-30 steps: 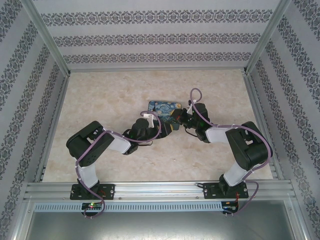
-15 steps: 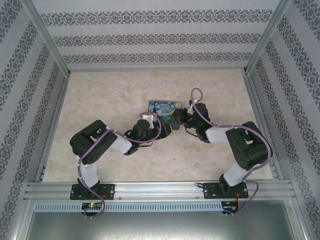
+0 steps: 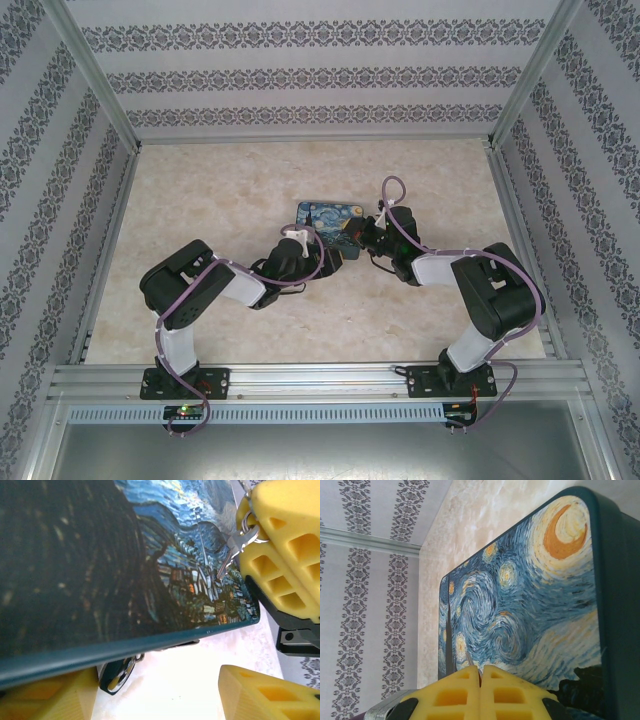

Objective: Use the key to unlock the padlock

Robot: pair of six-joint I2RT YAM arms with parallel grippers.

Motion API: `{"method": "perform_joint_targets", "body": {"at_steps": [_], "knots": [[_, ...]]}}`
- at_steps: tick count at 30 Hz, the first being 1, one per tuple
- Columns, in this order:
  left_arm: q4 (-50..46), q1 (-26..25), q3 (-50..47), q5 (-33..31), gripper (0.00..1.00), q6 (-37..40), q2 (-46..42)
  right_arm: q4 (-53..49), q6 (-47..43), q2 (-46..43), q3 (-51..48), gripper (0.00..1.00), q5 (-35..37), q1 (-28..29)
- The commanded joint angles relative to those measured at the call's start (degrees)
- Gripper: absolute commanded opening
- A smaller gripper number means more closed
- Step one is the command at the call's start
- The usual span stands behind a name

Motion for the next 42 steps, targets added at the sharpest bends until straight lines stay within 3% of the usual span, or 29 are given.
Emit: {"method": "perform_joint_targets", "body": {"at_steps": [1, 13, 20, 31, 42], "knots": [[-6.89, -0.38, 1.3, -5.68, 0.63, 5.28, 0.93, -0.71, 0.1, 1.49, -1.67, 0.0, 0.22, -0.24], [-5.79, -1.09, 2.08, -6.66, 0.53, 5.86, 2.62, -0.57, 0.27, 1.48, -1.67, 0.0, 0.13, -0.25], [-5.25, -1.09, 1.77, -6.82, 0.38, 5.33, 3.57, -0.5, 0.31, 1.66, -1.67, 0.0, 0.06, -0.25], [-5.78, -1.09, 2.84, -6.51, 0.26, 5.93, 4.42, -0.52, 0.32, 1.67, -1.85, 0.0, -0.18, -0.22], [-6.99, -1.09, 3.78, -6.56, 0.23, 6.07, 4.49, -0.04, 0.48, 2.29, -1.75, 0.0, -0.31, -0.35]]}}
